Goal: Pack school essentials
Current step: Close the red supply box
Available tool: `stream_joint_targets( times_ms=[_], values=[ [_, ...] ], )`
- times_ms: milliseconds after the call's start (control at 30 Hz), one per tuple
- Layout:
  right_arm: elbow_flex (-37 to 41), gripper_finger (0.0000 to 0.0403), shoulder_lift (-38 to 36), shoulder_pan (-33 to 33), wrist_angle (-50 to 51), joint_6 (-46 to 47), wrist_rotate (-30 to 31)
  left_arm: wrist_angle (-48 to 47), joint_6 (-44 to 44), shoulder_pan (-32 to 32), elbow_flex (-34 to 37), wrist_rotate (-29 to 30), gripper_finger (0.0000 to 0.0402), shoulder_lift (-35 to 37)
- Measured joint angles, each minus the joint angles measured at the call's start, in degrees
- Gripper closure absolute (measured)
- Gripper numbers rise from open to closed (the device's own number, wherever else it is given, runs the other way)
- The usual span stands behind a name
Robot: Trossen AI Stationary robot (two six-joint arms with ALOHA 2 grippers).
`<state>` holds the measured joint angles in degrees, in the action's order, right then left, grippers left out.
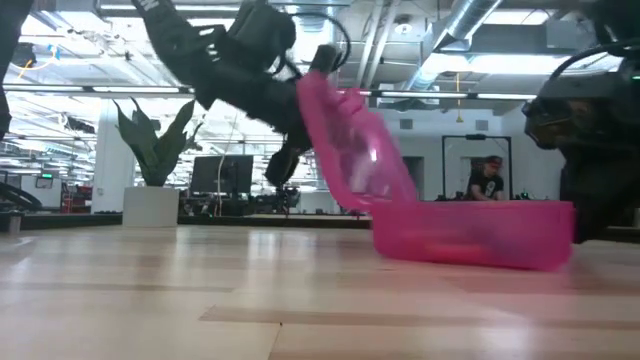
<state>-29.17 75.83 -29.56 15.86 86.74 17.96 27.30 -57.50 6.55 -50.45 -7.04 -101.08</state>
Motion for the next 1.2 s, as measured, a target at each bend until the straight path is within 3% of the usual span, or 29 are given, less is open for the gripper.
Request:
stream_joint_targets(
  times_ms=[267,533,767,867,1100,1200],
  values=[
    [0.0,0.0313,4.0,4.0,-9.9,-4.7,0.0,-9.7,3.9,-2.5,-6.7,3.7,0.0401,-0.3],
    [-0.1,0.0313,7.5,9.3,-19.4,-10.4,-1.2,-13.7,4.4,-5.2,-6.8,8.6,0.0401,-0.3],
    [-5.7,0.0313,10.4,14.1,-19.7,-19.1,-3.4,-16.5,4.6,-7.2,-6.8,11.1,0.0401,-0.3],
    [-8.7,0.0313,10.7,15.2,-16.7,-22.4,-3.5,-18.7,5.2,-7.9,-6.8,12.4,0.0401,-0.3],
    [-16.1,0.0313,4.5,13.5,5.3,-23.8,-2.9,-19.8,4.6,-9.4,-6.7,12.8,0.0401,-3.7],
    [-18.0,0.0313,0.8,11.2,3.7,-27.0,3.9,-18.5,3.9,-9.7,-6.8,12.2,0.0401,-5.1]
  ],
)
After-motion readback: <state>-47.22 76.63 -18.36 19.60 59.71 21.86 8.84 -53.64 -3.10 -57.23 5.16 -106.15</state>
